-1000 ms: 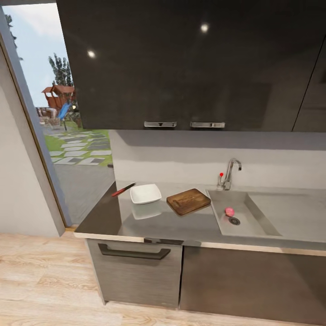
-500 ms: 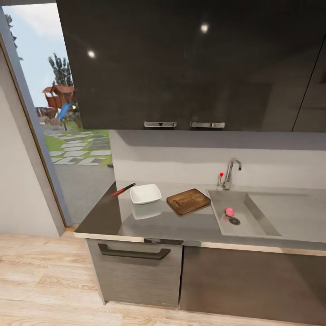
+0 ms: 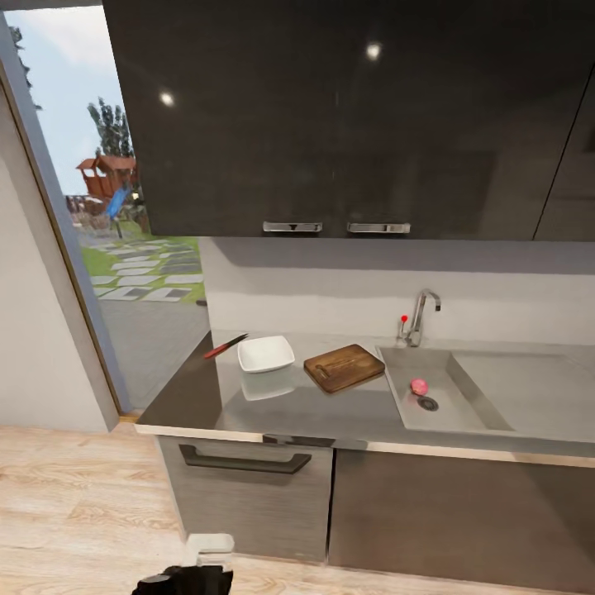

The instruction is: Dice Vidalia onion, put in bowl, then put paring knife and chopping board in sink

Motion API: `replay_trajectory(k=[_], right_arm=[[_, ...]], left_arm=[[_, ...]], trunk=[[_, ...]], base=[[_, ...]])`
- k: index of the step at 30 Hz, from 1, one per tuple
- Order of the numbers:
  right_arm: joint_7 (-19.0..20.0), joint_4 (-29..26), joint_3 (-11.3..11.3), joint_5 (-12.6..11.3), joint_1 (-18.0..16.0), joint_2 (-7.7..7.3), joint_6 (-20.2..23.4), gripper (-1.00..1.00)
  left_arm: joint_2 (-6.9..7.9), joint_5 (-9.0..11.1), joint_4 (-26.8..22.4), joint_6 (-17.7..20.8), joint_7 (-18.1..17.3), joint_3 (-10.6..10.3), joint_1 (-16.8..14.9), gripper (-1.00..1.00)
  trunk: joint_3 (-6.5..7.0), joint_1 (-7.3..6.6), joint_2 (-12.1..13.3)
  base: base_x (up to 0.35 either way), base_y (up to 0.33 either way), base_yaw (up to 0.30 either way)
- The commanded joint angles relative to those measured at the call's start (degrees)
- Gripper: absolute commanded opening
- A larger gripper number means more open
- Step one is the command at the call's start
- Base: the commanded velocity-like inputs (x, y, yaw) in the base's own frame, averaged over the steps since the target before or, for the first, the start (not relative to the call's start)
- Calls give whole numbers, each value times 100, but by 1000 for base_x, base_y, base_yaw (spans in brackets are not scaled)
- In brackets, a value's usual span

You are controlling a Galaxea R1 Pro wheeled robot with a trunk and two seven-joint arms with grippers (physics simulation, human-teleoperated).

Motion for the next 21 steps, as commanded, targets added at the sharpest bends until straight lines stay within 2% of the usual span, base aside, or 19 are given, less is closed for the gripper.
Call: replay_trajectory(k=[1,2,3,4,9,14,16,21], right_arm=[[8,-7,5,2,5,-1,-8,100],[8,-7,4,2,5,-1,-8,100],[8,-7,4,2,5,-1,-8,100],[8,-7,3,2,5,-1,-8,100],[1,-15,3,2,5,-1,-8,100],[-10,-22,3,2,5,-1,-8,100],[-22,-23,3,2,5,-1,-8,100],[-34,-24,3,2,5,-1,-8,100]], left_arm=[[0,34,-208,103,47,-52,1,100],[-1,34,-304,147,47,-69,0,100],[-1,33,-814,377,45,-115,-6,100],[-3,33,-923,434,46,-123,-12,100],[-21,32,-1091,516,39,-135,-130,100],[-139,26,-1116,487,32,-137,-283,100],[-162,25,-1119,476,31,-137,-409,100],[-185,25,-1121,473,26,-137,-1061,100]], trunk=[[1,2,-1],[1,2,-1],[1,2,-1],[1,2,-1],[1,2,-1],[1,2,-1],[1,2,-1],[1,2,-1]], base=[[0,0,0],[0,0,0],[0,0,0],[0,0,0],[0,0,0],[0,0,0],[0,0,0],[0,0,0]])
